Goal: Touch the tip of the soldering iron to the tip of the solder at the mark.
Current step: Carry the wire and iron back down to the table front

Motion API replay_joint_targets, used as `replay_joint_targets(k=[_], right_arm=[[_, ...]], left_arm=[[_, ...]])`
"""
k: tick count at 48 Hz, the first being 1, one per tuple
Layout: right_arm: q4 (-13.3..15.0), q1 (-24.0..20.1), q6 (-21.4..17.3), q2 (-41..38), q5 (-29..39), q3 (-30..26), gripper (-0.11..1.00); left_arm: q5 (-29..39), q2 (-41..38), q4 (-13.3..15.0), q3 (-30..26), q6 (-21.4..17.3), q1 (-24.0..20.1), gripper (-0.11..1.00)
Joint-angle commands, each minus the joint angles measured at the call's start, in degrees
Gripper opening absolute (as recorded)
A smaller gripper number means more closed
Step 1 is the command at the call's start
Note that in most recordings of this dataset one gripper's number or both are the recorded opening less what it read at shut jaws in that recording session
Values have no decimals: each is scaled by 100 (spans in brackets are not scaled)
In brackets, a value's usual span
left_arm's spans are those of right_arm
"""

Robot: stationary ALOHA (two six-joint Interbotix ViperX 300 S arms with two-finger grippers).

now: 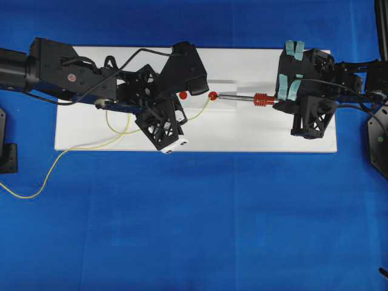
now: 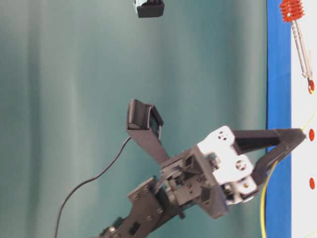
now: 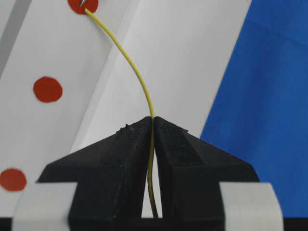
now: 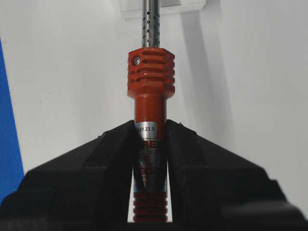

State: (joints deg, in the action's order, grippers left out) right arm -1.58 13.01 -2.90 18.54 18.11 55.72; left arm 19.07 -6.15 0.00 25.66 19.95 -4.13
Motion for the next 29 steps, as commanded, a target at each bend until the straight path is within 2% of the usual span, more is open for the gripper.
replay_joint_targets(k=[1, 17, 24, 29], right_arm=[[9, 9, -9, 62, -18, -141, 7], [0, 18, -9, 70, -18, -141, 7], [0, 18, -9, 70, -18, -141, 7], [0, 18, -9, 62, -26, -141, 7]], left_arm=[[202, 387, -18, -62, -9, 9, 3], [791, 1591, -18, 431, -18, 123, 3], [659, 2109, -18, 791, 9, 185, 3], [404, 2206, -18, 949, 9, 185, 3]])
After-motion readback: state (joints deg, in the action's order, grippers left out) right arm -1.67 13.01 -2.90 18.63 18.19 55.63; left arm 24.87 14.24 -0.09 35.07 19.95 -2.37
